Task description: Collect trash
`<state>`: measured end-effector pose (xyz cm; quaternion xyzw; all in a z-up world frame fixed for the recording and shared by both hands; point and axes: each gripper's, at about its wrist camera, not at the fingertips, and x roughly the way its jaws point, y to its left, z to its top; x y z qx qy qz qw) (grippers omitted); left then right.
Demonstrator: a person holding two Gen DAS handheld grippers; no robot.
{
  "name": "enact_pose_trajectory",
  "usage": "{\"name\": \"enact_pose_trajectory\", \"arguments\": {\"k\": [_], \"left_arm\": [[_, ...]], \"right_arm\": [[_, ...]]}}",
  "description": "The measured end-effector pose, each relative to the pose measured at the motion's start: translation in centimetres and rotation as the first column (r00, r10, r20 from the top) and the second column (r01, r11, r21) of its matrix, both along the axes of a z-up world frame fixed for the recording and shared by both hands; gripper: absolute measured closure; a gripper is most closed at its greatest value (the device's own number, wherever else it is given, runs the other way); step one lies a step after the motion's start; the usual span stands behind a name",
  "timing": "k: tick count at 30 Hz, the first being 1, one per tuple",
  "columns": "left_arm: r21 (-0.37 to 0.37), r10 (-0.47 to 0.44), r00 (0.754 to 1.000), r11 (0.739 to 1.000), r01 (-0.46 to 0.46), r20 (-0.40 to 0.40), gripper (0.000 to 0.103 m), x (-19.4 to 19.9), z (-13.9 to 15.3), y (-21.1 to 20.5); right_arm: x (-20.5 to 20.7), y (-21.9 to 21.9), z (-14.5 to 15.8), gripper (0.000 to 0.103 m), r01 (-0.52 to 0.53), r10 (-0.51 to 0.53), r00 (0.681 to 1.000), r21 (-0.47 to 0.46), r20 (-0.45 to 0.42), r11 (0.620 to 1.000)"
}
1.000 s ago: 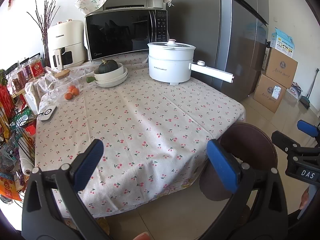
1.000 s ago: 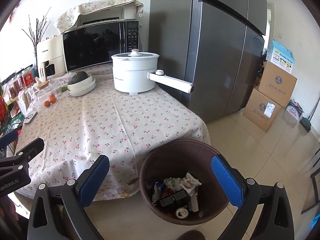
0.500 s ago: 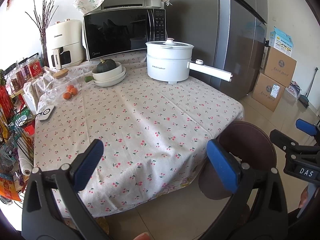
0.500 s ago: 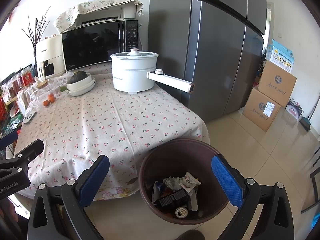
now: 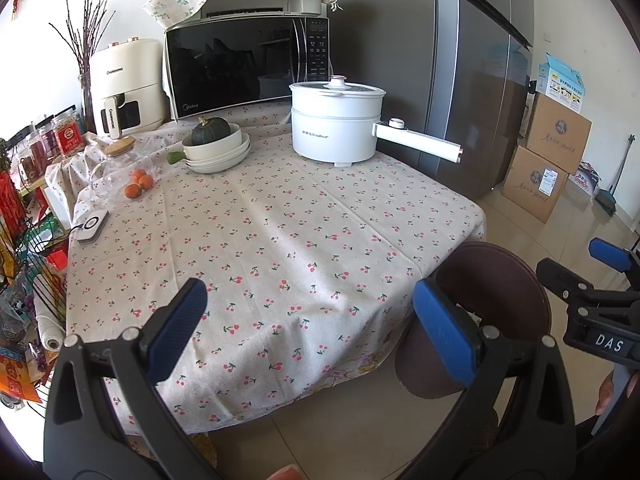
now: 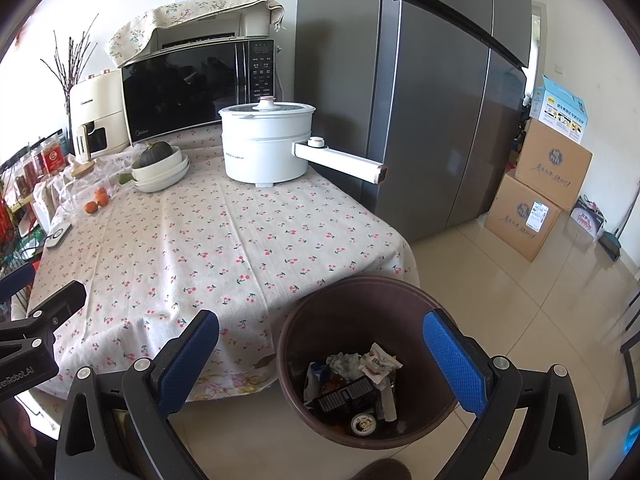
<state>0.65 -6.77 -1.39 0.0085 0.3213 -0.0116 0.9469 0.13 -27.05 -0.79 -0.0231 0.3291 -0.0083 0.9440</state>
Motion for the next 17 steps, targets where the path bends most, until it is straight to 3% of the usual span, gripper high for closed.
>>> {"name": "enact_pose_trajectory", "arguments": {"k": [9,17], "left_arm": [[0.001,-0.004,1.000,1.000,0.004,-0.015,0.001,0.1,-0.3,-0.3],[-0.036,-0.037,0.994,0.999,0.034,-0.101,0.001,1.1,-0.3,0.3]], "right_arm": [[0.0,-0.1,0.0,0.000,-0.002,0.002,1.000,0.001,0.002,1.000],[-0.8,0.3,-0.1,0.000,-0.006,0.006,1.000,0.010,0.013,1.000]]}}
